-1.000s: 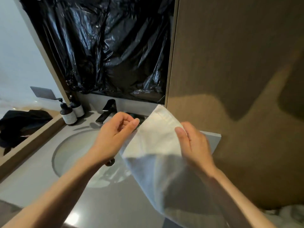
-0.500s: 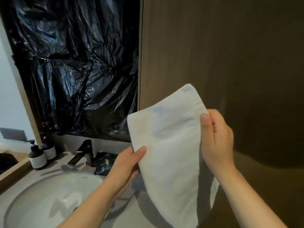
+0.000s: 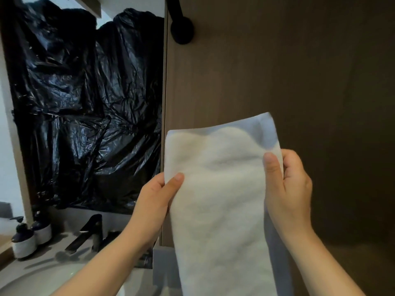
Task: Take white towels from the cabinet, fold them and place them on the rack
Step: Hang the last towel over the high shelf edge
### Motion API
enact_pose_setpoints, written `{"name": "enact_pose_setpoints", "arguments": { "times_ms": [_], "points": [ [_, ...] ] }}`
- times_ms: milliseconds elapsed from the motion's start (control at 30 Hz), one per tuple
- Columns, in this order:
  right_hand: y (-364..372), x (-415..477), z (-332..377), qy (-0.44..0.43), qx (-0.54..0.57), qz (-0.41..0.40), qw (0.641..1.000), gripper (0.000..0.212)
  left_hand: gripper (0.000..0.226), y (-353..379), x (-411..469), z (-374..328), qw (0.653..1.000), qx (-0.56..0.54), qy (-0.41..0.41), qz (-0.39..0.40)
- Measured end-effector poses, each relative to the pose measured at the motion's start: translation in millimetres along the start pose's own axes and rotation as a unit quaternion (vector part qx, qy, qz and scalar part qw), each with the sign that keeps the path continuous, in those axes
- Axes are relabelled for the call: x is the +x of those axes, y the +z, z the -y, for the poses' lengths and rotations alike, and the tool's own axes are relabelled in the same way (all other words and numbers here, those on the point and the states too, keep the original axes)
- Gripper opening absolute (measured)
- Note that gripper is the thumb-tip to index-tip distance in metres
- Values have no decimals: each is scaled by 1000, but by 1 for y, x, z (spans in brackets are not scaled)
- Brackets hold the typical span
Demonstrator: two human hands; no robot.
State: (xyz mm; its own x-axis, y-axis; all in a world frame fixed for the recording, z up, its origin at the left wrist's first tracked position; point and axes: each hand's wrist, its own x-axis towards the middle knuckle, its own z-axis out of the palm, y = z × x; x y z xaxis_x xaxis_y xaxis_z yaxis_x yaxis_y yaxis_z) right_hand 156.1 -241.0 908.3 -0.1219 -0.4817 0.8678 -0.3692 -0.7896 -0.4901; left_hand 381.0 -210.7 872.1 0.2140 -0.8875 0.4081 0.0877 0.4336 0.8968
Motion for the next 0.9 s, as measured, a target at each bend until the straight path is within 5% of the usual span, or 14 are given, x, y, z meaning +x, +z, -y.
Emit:
{"name": "enact_pose_setpoints", "arguments": {
  "times_ms": [633, 900],
  "points": [
    [59, 37, 58, -158, -6, 54, 986, 19, 48, -54, 13, -28, 994, -34, 64, -79],
    [144, 43, 92, -221, -36, 48, 973, 23, 35, -134, 39, -42, 989, -66, 66, -119]
  ]
}}
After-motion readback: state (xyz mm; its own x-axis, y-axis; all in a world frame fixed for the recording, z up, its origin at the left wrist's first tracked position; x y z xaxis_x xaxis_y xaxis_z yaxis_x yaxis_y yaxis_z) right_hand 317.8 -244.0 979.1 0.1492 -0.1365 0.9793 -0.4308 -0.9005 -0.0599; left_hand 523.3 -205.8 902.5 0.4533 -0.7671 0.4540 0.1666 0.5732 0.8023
